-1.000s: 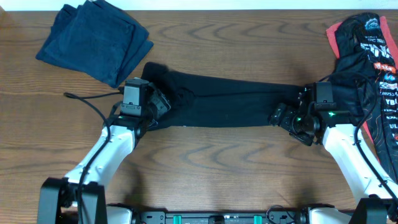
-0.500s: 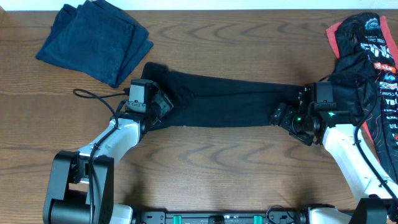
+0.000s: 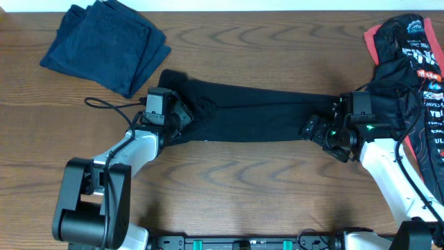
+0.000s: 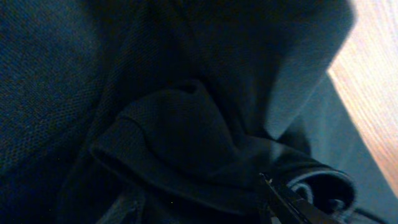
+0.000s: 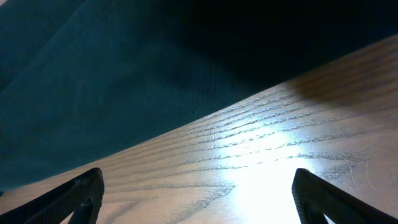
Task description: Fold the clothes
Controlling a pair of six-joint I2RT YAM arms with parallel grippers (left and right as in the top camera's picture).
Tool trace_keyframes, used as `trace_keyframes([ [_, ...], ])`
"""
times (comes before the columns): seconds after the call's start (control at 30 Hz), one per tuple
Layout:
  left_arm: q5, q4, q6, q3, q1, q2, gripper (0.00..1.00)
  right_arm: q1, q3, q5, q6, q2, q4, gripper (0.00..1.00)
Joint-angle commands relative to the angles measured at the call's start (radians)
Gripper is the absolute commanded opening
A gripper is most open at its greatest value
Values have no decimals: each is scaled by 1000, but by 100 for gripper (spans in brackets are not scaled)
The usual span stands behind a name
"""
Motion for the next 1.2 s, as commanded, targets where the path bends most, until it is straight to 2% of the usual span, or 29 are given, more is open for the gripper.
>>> trace_keyframes([
  [0.0,-8,7,-5,6,4,25,57,10,-7,6,13,3,0,95],
  [0.17,-7,48,-5,6,4,33,34,10,-7,7,13,3,0,95],
  [0.3,-4,72,-4,6,4,32,31,10,-7,7,13,3,0,95],
  [0.43,0,72,-4,17,4,32,19,10,-7,7,13,3,0,95],
  [0.6,-1,72,-3,48,4,32,19,10,-7,8,13,3,0,95],
  [0.7,-2,91,12,58,4,32,10,10,-7,8,13,3,0,95],
  [1.17,-13,189,40,58,4,32,8,10,-7,11,13,3,0,95],
])
